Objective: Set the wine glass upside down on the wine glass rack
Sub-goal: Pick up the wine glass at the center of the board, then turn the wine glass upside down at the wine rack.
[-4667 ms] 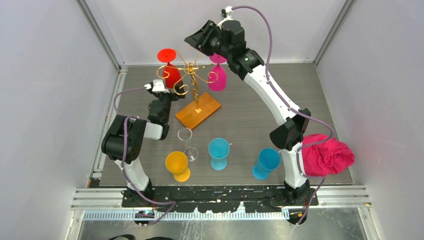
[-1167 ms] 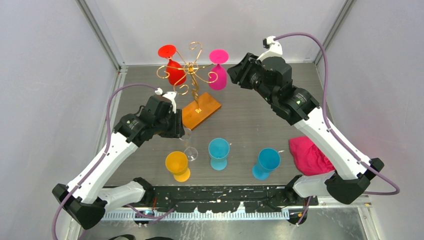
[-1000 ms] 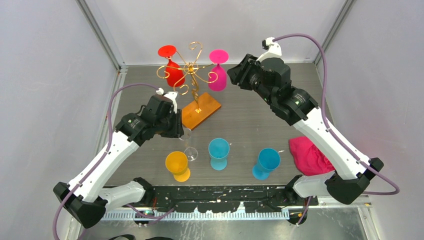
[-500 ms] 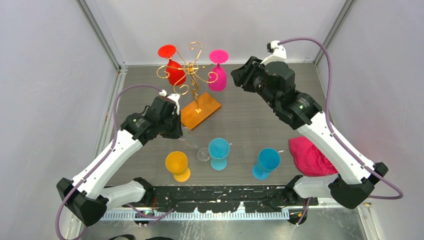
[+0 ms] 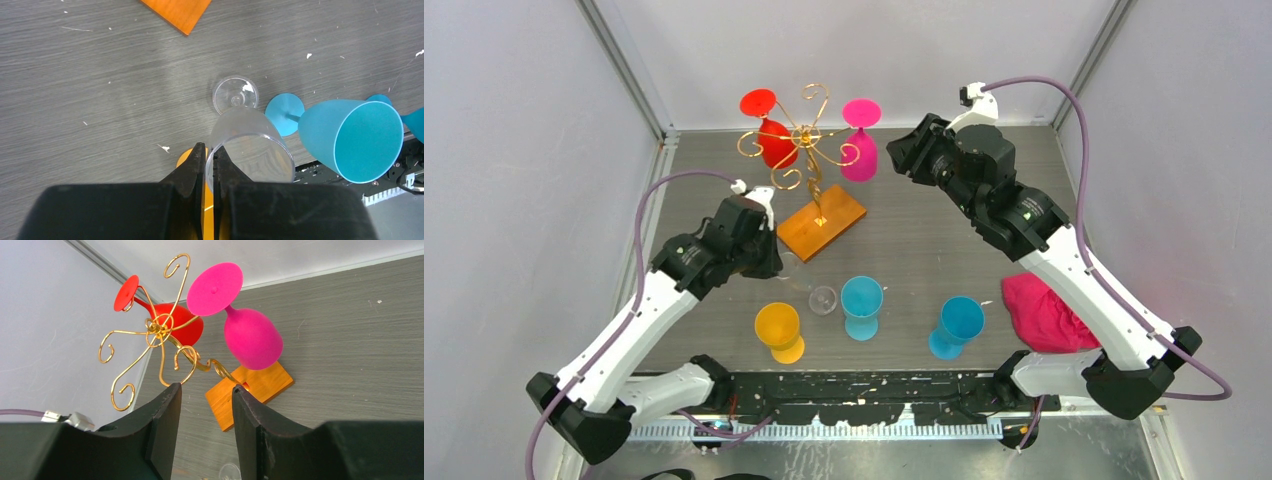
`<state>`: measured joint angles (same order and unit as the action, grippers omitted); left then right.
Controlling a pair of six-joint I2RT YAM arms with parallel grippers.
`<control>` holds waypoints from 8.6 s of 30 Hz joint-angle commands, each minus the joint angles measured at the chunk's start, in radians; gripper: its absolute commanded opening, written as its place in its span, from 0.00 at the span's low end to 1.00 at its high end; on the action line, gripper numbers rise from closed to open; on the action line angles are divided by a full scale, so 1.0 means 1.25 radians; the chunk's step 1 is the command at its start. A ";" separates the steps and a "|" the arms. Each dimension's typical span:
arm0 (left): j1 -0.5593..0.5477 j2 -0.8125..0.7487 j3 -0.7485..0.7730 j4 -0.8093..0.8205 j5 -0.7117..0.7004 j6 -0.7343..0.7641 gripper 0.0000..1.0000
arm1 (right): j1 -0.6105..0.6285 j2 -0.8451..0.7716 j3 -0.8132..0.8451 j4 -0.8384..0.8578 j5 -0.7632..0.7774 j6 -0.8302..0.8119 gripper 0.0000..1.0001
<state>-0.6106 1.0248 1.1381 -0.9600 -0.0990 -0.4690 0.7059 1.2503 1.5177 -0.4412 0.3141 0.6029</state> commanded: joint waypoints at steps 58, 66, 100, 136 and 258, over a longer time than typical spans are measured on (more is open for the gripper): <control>0.004 -0.438 -0.162 1.148 -0.292 0.231 0.01 | -0.001 0.013 0.044 0.167 -0.160 0.074 0.51; 0.004 -0.364 -0.162 1.175 -0.139 0.075 0.01 | -0.001 0.026 0.013 0.334 -0.299 0.101 0.53; 0.005 -0.231 -0.321 1.396 -0.090 -0.246 0.01 | -0.327 0.014 -0.366 1.170 -0.515 0.857 0.63; 0.006 0.000 -0.393 1.710 -0.037 -0.487 0.01 | -0.326 0.200 -0.313 1.390 -0.574 1.246 0.60; 0.023 0.003 -0.494 1.822 -0.041 -0.524 0.03 | -0.211 0.265 -0.274 1.454 -0.569 1.366 0.01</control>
<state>-0.5755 1.0843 0.4934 1.3205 -0.1547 -1.1477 0.4294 1.6199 1.1282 1.3693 -0.3477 2.0640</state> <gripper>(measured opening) 0.041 0.354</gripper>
